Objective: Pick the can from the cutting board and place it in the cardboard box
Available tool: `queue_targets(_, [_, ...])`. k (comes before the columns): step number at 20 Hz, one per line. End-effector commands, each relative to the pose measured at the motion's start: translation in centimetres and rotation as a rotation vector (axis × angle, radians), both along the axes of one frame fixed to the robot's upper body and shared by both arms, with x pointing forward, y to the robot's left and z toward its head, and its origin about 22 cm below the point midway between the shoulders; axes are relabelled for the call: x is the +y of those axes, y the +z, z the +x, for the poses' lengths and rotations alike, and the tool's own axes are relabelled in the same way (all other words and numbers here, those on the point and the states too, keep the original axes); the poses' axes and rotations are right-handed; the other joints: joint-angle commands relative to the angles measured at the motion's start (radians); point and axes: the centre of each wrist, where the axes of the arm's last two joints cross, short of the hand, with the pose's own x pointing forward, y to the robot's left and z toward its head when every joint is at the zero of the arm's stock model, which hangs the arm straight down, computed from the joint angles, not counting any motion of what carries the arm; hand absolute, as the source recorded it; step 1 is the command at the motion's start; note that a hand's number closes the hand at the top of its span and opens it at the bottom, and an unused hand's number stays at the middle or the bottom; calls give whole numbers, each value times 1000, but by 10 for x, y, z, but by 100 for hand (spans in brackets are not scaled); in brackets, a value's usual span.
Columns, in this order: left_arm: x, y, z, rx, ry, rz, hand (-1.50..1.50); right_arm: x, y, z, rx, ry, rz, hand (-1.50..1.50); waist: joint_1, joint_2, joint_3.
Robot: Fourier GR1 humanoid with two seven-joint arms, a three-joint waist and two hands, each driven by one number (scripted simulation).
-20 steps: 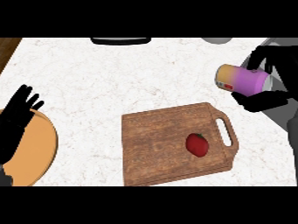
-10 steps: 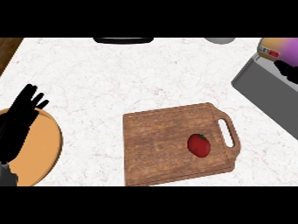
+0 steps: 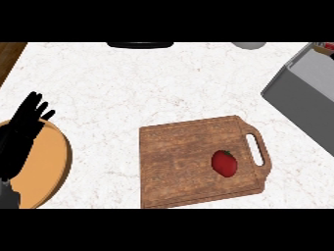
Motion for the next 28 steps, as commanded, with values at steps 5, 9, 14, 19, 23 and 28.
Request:
queue_targets(5, [-6, -2, -1, 13, -19, -3, 0, -40, -52, 28, -8, 8, 16, 150, 12, 4, 0])
queue_targets(9, [-5, -13, 5, -3, 10, 5, 0, -44, -72, 33, 19, 27, 46, 150, 3, 2, 0])
queue_targets(14, [-6, -1, -7, 6, -14, 7, 0, -53, -109, 33, 234, 18, 132, 150, 15, 4, 1])
queue_targets(19, [1, 4, 3, -30, -9, 10, 0, -72, -134, 26, 317, -81, 167, -150, 23, 10, 1])
queue_targets(23, [-3, 4, 0, -10, -8, 7, 0, -83, -140, 18, 243, 23, 228, -150, 15, 6, 1])
queue_targets(28, [-8, -3, -3, -13, 11, 2, 0, -87, -121, 23, -11, 39, 477, -150, 5, 4, 2])
